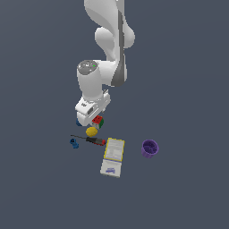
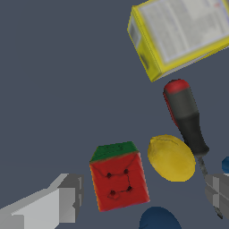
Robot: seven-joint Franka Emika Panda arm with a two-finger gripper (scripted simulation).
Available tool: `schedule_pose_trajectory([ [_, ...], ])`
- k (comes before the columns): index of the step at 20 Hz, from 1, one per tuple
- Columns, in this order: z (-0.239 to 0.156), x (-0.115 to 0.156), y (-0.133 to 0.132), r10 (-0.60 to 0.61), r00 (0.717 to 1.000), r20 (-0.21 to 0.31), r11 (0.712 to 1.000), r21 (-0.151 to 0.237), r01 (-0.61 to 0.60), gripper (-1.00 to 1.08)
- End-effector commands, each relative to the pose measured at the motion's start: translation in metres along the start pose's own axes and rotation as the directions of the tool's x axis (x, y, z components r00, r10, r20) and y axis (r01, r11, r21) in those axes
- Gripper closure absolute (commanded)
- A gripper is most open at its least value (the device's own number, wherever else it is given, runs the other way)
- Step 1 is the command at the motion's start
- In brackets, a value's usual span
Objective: Pick up a designated object from a clutter of objects.
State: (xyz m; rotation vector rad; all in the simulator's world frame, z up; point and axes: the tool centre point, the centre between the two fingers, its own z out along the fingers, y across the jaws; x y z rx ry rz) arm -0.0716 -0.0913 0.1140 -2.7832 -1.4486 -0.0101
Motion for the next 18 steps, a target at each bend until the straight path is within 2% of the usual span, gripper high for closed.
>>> schedule_pose_trajectory([
  [1,0.008,-0.007,-0.003,-0.048,0.999,0.002,0.999,0.000,0.048,-0.92],
  [10,0.026,-0.023,-0.012,-0.157,0.988,0.006,0.988,0.000,0.157,-0.92],
  [18,0.030,-0.026,-0.014,-0.179,0.984,0.007,0.984,0.001,0.179,-0.92],
])
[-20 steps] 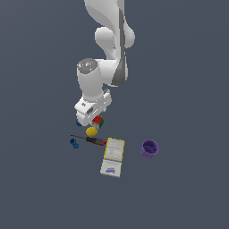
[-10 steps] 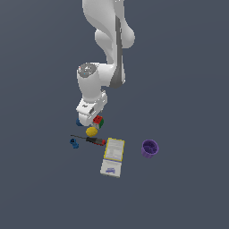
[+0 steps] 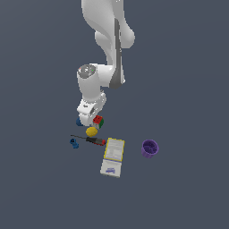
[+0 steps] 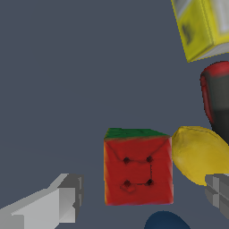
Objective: Pick up a designated object from a clutter of objects.
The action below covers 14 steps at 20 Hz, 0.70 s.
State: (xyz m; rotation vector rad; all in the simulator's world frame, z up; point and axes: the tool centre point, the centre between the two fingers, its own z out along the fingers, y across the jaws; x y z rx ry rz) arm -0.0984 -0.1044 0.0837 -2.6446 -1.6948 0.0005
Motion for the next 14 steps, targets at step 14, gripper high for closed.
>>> schedule_pose_trajectory([
  [14,0.041,0.000,-0.001,-0.003,1.000,0.000,1.000,-0.001,0.003,-0.92],
])
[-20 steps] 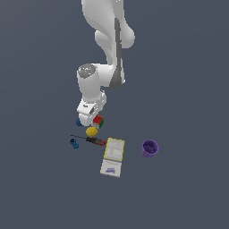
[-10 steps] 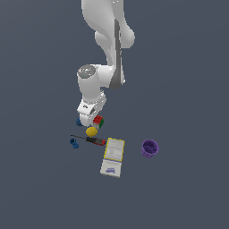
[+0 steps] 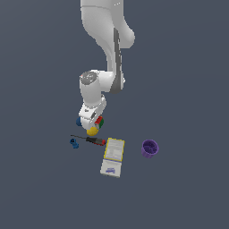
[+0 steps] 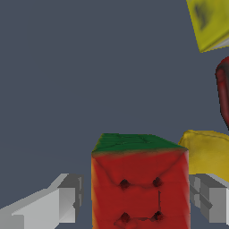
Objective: Pick up a designated object from a clutter of objects.
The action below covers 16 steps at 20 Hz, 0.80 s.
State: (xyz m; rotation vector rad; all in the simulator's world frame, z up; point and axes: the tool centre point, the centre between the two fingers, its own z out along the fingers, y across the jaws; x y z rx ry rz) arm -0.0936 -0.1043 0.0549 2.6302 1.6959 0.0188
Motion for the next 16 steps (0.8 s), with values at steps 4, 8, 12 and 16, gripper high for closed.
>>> schedule_pose_trajectory([
  [4,0.0200,-0.0025,-0.0058,0.002,1.000,0.004,1.000,0.017,-0.002,-0.92],
  [8,0.0210,-0.0025,-0.0058,0.002,1.000,0.004,1.000,0.017,-0.002,1.08],
  [12,0.0210,-0.0025,-0.0058,0.002,1.000,0.004,1.000,0.017,-0.002,1.08],
  [16,0.0210,-0.0025,-0.0058,0.002,1.000,0.004,1.000,0.017,-0.002,1.08],
])
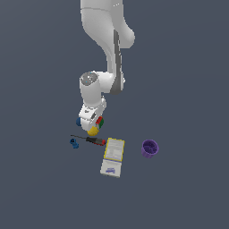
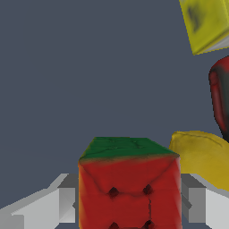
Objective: Pick up a designated object from a clutter of objects.
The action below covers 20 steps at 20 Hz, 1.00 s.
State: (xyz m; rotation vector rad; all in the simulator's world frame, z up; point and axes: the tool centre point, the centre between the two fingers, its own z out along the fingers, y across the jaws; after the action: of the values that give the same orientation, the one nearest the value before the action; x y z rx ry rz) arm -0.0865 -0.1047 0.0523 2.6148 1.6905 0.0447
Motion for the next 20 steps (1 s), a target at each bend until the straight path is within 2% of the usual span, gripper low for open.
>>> schedule_pose_trajectory([
  [1,0.000,0.000,0.000,0.001,1.000,-0.002,1.000,0.000,-0.001,1.08],
  [11,-0.019,0.008,-0.007,0.001,1.000,-0.001,1.000,0.003,-0.001,1.08],
  [20,-0.068,0.028,-0.026,0.002,1.000,0.001,1.000,0.007,-0.002,1.08],
])
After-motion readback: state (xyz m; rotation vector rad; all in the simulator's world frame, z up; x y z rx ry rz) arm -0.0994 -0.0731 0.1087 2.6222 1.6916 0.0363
